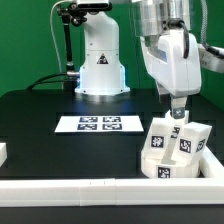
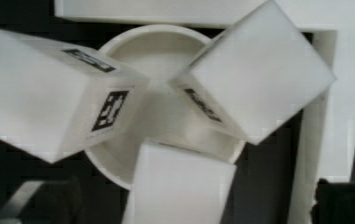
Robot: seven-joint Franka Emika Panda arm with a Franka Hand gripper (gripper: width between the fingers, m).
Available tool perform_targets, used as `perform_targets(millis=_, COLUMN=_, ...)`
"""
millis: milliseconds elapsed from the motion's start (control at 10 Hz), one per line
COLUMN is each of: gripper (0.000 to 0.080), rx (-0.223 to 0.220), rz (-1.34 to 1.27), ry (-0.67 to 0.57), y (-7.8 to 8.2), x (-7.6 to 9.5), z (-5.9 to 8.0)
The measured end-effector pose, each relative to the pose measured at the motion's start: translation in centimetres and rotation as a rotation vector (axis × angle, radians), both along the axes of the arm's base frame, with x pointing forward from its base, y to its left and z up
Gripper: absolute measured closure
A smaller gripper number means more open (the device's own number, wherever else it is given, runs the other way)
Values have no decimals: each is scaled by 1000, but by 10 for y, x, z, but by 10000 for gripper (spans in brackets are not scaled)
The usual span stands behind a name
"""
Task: Assemble stool
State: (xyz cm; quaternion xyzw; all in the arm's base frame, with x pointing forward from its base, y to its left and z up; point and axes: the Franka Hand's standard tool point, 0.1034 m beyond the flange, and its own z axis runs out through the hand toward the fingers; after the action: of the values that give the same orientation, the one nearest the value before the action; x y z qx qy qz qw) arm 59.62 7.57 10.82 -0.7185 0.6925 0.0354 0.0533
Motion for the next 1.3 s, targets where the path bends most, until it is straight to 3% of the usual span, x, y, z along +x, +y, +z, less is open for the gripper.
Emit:
perform_targets(millis=700, gripper=151, rx=-80, rz=946, ry=-95, y=-5, x=5, z=1)
perform_targets(millis=1300, gripper=151, rx=-67, rz=1339, ry=-110, y=-5, x=0, z=-4)
